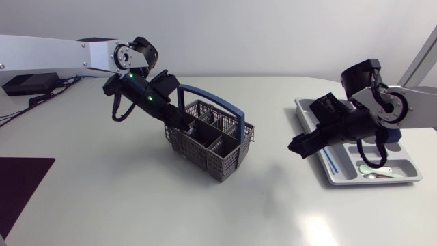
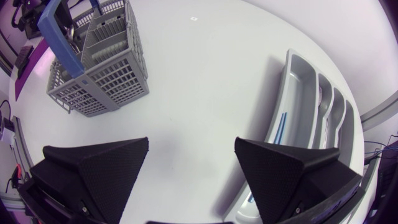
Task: Unload the cutlery basket into the drawer organizer.
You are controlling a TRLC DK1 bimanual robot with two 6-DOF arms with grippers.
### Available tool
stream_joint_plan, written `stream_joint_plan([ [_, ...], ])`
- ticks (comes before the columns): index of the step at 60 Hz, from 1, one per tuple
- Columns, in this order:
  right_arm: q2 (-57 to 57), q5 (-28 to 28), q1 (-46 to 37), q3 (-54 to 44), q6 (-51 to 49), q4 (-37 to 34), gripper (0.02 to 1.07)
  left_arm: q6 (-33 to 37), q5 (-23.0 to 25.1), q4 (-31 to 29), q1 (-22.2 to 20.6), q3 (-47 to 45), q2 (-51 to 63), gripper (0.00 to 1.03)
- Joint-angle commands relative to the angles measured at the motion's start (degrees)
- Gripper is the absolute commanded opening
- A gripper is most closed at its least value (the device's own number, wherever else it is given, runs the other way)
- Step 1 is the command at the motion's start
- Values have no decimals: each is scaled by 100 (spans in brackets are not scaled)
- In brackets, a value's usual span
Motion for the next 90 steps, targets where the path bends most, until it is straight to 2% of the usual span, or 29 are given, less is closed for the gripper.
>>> stream_joint_plan([
  [1, -57, 50, -57, -166, -69, 58, 102, -5, 89, -161, 21, 114, 107, 35],
  [10, -66, 50, -57, -192, -77, 67, 102, 109, 176, -336, -32, 97, 72, 29],
  [33, -92, 50, -66, -289, -95, 128, 102, 258, 730, -371, -199, 88, 81, 24],
  [43, -101, 50, -110, -315, -130, 137, 102, 285, 827, -389, -207, 114, 64, 13],
  [50, -110, 50, -110, -350, -130, 164, 102, 346, 915, -635, -207, 238, 11, 6],
  [70, -224, 41, -145, -429, -157, 190, 102, 346, 1214, -995, -181, 413, -60, 4],
  [84, -514, -3, -172, -473, -253, 172, 102, 197, 1820, -1382, -93, 484, -692, 4],
  [90, -778, -21, -145, -535, -288, 172, 102, 39, 2295, -1391, 83, 325, -1272, 4],
])
